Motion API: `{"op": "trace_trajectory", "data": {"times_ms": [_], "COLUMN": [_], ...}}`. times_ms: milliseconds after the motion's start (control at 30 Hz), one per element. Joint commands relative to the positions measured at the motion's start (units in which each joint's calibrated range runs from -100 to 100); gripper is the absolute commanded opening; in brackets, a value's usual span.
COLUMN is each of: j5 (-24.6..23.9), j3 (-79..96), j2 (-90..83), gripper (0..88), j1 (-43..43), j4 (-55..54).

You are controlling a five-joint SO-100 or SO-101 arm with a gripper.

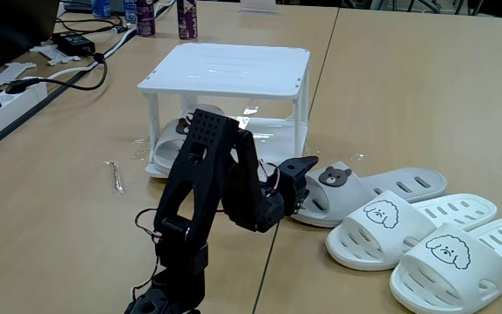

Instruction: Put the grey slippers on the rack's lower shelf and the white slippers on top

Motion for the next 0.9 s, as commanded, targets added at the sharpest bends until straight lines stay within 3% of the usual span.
{"op": "trace_trajectory", "data": {"times_ms": [0,333,500,667,867], "j5": [0.42,0.42,0.42,0.42,0.42], "j3": [-9.05,-33.59,-38.55,-35.85,-23.85], "j2": [2.77,16.15,16.83,8.75,-14.73], "gripper": [31.9,31.3,0.0,0.8,0.8], "j1": [0.75,3.95,5.52,5.52,5.6], "j4": [-0.64,7.03,11.69,13.25,24.81]}}
